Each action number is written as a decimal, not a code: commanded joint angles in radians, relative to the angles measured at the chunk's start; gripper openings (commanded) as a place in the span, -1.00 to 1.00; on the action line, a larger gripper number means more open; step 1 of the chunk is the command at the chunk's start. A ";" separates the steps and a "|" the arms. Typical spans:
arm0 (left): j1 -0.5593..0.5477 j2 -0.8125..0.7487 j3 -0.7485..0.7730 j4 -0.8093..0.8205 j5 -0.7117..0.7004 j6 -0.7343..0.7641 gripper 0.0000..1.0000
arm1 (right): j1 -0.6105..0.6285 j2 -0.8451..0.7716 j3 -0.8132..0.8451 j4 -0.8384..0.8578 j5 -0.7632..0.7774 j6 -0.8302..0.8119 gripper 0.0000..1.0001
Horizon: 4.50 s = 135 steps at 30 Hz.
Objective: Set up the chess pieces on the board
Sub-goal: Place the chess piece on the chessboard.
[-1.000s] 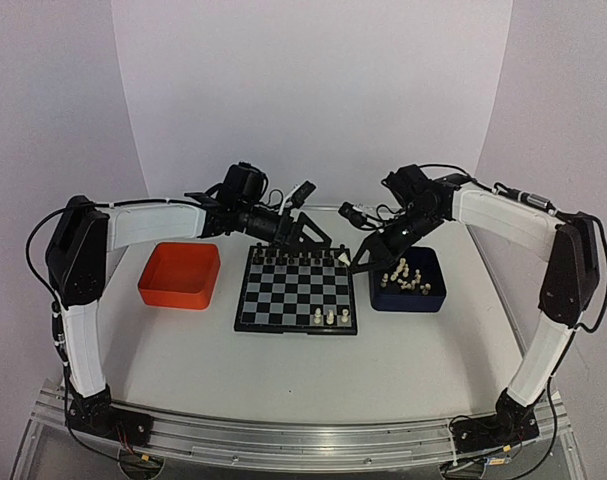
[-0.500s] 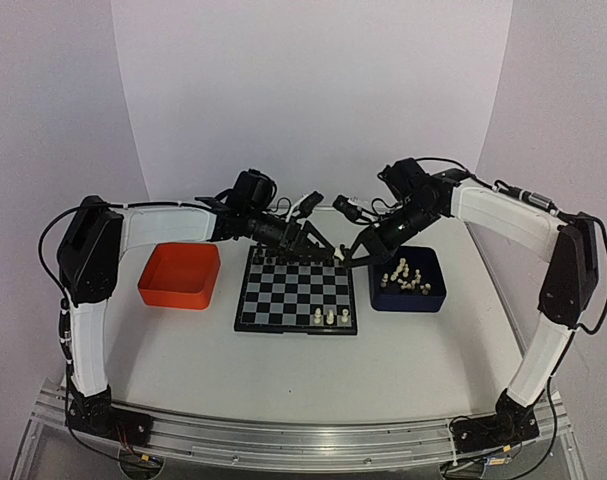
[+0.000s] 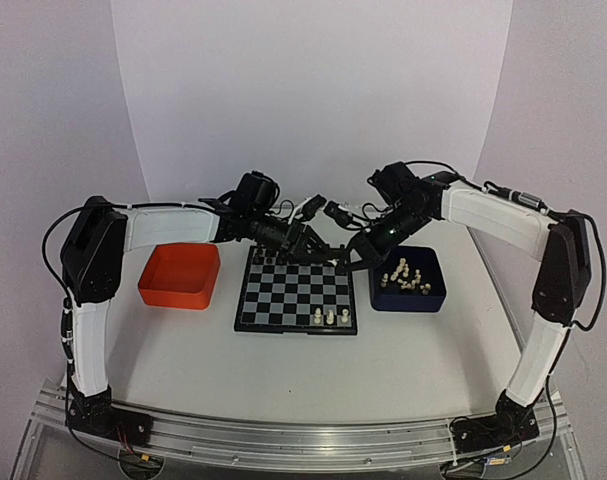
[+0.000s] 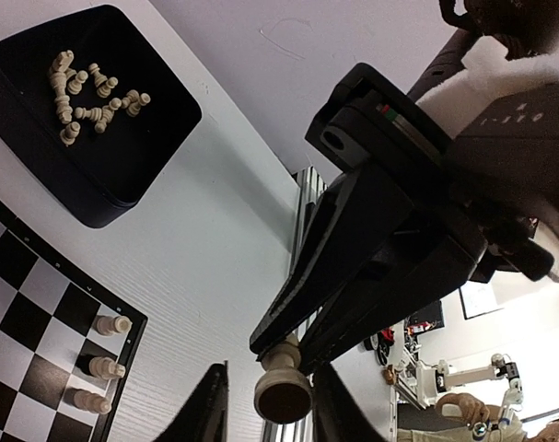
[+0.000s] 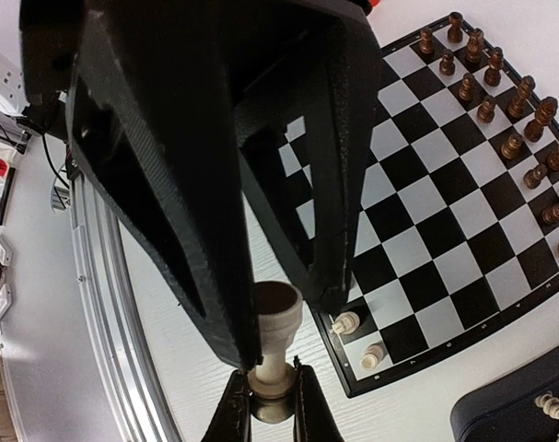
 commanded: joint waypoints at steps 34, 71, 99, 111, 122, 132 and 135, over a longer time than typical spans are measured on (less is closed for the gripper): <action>0.031 -0.422 -0.487 0.758 -0.476 -0.217 -1.00 | 0.010 -0.260 -0.299 0.806 0.009 1.013 0.63; 0.031 -0.462 -0.563 0.878 -0.525 -0.227 -1.00 | 0.012 -0.048 -0.198 1.295 -0.264 1.490 -0.26; 0.044 -0.708 -0.659 0.417 -0.917 -0.130 0.99 | 0.012 -0.130 -0.216 0.560 0.035 0.963 -1.00; 0.170 -0.744 -0.616 -0.025 -1.142 -0.175 0.99 | 0.212 0.055 0.095 0.011 0.476 0.502 -1.00; 0.181 -0.741 -0.609 -0.100 -1.188 -0.193 0.99 | 0.350 0.234 0.233 -0.050 0.716 0.357 -1.00; 0.182 -0.741 -0.611 -0.111 -1.192 -0.189 0.99 | 0.393 0.312 0.260 -0.049 0.767 0.287 -1.00; 0.182 -0.737 -0.608 -0.110 -1.190 -0.185 0.99 | 0.401 0.332 0.271 -0.050 0.795 0.269 -1.00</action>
